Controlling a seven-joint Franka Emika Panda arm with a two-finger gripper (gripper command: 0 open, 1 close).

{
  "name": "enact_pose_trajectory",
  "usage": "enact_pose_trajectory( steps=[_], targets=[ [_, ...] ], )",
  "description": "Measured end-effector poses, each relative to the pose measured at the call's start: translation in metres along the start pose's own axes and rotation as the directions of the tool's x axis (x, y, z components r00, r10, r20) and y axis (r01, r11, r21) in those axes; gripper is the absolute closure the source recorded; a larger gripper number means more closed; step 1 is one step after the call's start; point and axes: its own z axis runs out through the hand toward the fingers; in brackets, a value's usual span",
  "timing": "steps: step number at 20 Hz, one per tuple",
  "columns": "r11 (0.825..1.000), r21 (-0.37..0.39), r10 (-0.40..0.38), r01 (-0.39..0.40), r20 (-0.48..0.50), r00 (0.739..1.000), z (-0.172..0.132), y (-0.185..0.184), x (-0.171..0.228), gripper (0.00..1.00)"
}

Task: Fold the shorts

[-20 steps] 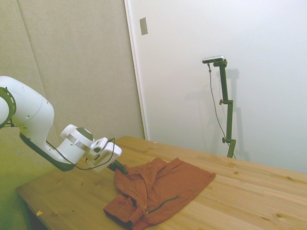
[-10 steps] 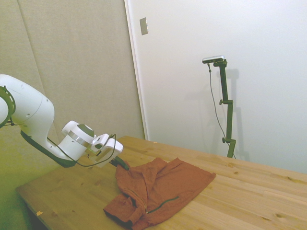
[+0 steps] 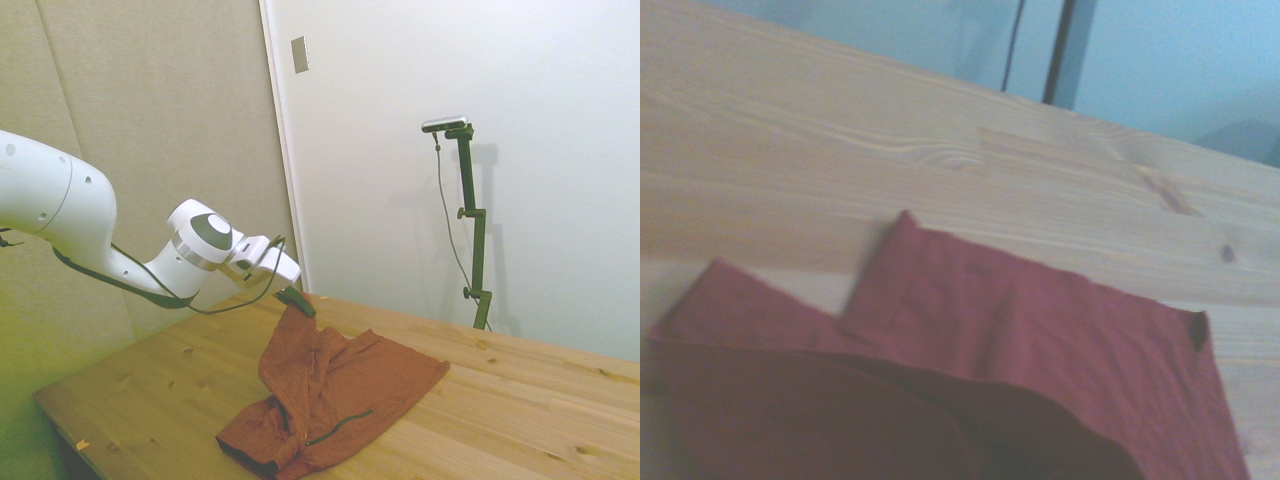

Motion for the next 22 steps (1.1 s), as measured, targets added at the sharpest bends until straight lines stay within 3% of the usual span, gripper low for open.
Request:
enact_pose_trajectory(
  steps=[6,16,17,22],
  targets=[
    [0.996,-0.033,0.080,-0.080,0.001,0.997,0.042,0.007,0.075,1.00],
    [0.980,-0.107,0.165,-0.166,-0.017,0.986,0.105,0.026,0.150,1.00],
    [0.978,-0.116,0.173,-0.174,-0.018,0.985,0.112,0.031,0.154,0.00],
    [0.962,-0.165,0.219,-0.217,-0.004,0.976,0.153,0.045,0.160,0.00]
  ],
)
